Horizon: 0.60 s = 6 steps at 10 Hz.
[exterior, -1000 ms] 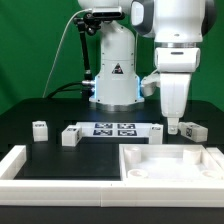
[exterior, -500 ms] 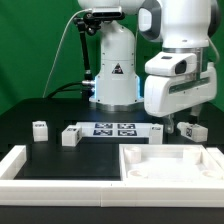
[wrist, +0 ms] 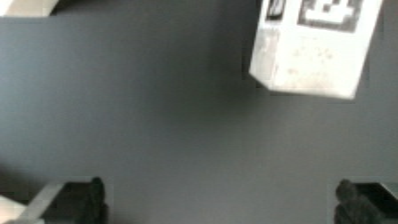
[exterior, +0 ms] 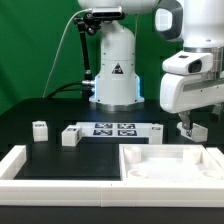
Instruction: Assemble one leg
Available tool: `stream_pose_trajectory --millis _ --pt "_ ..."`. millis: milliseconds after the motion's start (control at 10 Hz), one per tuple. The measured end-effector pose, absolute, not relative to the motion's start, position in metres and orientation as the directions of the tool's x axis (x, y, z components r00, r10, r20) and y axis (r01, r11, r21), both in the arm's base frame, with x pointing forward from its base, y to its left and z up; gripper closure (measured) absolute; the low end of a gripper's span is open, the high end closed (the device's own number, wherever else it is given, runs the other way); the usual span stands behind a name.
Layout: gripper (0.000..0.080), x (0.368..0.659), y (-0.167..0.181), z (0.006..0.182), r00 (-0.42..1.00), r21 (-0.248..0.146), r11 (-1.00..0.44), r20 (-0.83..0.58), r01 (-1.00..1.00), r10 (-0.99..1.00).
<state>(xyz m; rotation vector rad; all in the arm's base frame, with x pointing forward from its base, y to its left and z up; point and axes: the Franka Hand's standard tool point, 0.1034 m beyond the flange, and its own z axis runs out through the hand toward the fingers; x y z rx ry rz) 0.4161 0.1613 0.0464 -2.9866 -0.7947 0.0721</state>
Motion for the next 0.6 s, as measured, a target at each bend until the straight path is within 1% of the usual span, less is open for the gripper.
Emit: stream_pose_trajectory --millis 100,200,400,600 --pt "0.0150 0.418 0.162 0.047 0.867 -0.060 -0.866 -0.029 0.496 0.498" --pt "0.0150 0.412 0.160 0.046 0.862 -0.065 -0.865 -0.076 0.497 0.501" --pt "0.0150 0.403 0.166 0.048 0.842 -0.071 -0.882 -0.271 0.465 0.466" --pt "0.0150 0.395 0.172 0.043 0.806 -0.078 -0.887 -0.386 0.456 0.448"
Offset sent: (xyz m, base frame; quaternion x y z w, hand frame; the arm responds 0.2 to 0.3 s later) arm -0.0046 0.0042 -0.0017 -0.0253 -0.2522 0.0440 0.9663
